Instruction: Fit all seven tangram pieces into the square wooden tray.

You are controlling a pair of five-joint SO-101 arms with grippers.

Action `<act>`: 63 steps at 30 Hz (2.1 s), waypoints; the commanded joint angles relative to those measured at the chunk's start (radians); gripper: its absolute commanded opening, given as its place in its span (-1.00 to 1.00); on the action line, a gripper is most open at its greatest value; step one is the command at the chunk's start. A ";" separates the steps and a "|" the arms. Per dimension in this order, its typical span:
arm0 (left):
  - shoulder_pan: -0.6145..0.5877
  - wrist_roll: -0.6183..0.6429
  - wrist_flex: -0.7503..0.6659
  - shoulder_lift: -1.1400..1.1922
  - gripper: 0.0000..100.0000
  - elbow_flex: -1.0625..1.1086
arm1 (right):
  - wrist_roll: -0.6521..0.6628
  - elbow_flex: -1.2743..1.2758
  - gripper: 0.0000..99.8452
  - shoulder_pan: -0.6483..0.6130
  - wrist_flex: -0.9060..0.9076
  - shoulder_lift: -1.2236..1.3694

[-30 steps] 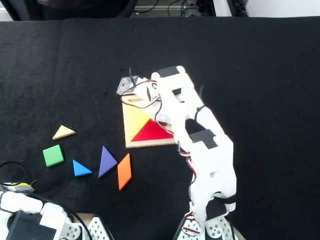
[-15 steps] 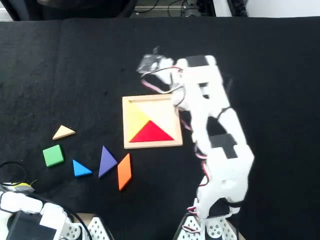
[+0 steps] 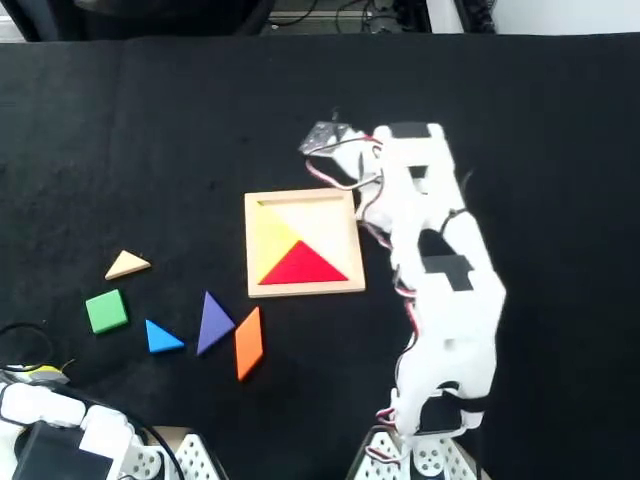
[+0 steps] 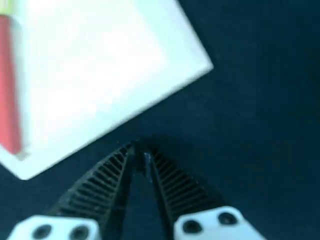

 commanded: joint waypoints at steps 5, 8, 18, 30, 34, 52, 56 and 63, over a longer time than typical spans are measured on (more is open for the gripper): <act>0.005 -0.005 -0.009 0.017 -0.40 0.024 | -0.011 -0.013 -0.98 -0.132 0.057 -0.013; 0.005 -0.005 -0.009 0.017 -0.40 0.024 | -0.012 -0.035 -0.98 -0.150 0.049 -0.013; 0.005 -0.005 -0.009 0.017 -0.40 0.024 | -0.012 -0.168 -0.98 -0.077 0.094 -0.010; 0.010 -0.005 -0.003 0.017 -0.40 0.024 | -0.012 -0.159 -0.98 -0.121 0.041 0.117; 0.007 -0.005 -0.003 0.017 -0.40 0.024 | -0.014 -0.189 -0.98 -0.190 0.043 0.127; 0.010 -0.005 -0.006 0.017 -0.40 0.024 | -0.282 -0.674 -0.98 -0.226 0.446 -0.372; 0.012 -0.005 -0.006 0.017 -0.40 0.024 | -0.331 -0.478 -0.98 -0.269 0.443 -0.522; 0.005 -0.005 -0.003 0.017 -0.40 0.024 | -0.621 -0.137 -0.98 -0.276 0.439 -0.647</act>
